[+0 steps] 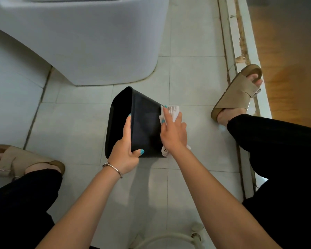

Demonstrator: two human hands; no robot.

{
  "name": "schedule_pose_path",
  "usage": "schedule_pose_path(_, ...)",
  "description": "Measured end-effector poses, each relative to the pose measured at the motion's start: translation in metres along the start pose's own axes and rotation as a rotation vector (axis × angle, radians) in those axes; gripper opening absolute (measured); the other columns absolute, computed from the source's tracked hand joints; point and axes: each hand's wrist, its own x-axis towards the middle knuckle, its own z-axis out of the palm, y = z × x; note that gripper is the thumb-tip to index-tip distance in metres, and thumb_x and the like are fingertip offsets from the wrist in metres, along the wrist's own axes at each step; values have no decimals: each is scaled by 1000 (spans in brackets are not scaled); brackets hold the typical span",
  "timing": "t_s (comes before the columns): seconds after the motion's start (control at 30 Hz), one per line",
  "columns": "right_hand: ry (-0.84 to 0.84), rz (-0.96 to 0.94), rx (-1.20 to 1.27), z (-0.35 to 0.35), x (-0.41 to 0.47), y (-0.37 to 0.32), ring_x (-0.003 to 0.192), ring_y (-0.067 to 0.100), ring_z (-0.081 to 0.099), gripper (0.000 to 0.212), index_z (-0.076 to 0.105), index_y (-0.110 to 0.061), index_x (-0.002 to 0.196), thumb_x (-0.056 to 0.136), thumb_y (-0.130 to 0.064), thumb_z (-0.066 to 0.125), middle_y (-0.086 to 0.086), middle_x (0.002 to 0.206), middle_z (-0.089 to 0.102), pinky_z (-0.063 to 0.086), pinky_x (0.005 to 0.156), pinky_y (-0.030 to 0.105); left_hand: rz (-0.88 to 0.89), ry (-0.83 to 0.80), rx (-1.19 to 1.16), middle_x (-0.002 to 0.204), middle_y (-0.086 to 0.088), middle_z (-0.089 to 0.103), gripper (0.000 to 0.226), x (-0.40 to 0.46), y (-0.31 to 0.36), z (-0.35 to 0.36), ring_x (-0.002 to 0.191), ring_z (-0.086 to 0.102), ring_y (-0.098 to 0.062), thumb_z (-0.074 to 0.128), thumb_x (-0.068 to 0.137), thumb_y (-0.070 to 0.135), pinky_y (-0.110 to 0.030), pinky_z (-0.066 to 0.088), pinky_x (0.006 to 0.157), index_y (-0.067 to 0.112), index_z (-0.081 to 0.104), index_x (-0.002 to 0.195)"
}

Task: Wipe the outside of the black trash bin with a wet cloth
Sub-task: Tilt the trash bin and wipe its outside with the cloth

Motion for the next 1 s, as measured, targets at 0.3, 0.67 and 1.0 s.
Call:
schedule_pose_path(0.3, 69, -404, -5, -16, -2, -40, 97, 31, 47, 58, 20, -43, 150, 99, -23, 41, 13, 150, 26, 50, 77, 43, -66, 4, 42, 101, -18, 65, 115, -1, 11, 5, 79, 64, -29, 69, 81, 3, -49, 54, 77, 41, -18, 147)
schedule_pose_path(0.67, -112, 171, 185, -15, 44, 23, 129, 37, 39, 47, 22, -48, 149, 105, -31, 27, 6, 158, 18, 37, 101, 42, -10, -92, 106, 88, -16, 65, 116, 4, 23, 3, 66, 60, -24, 68, 83, 7, -43, 53, 70, 51, -23, 141)
schedule_pose_path(1.0, 19, -281, 253, -47, 45, -40, 120, 36, 42, 50, 27, -45, 149, 103, -26, 34, 7, 153, 30, 39, 94, 41, 7, -147, 234, 55, -4, 44, 114, 4, 40, 2, 45, 43, -11, 67, 86, 10, -16, 27, 44, 43, -30, 136)
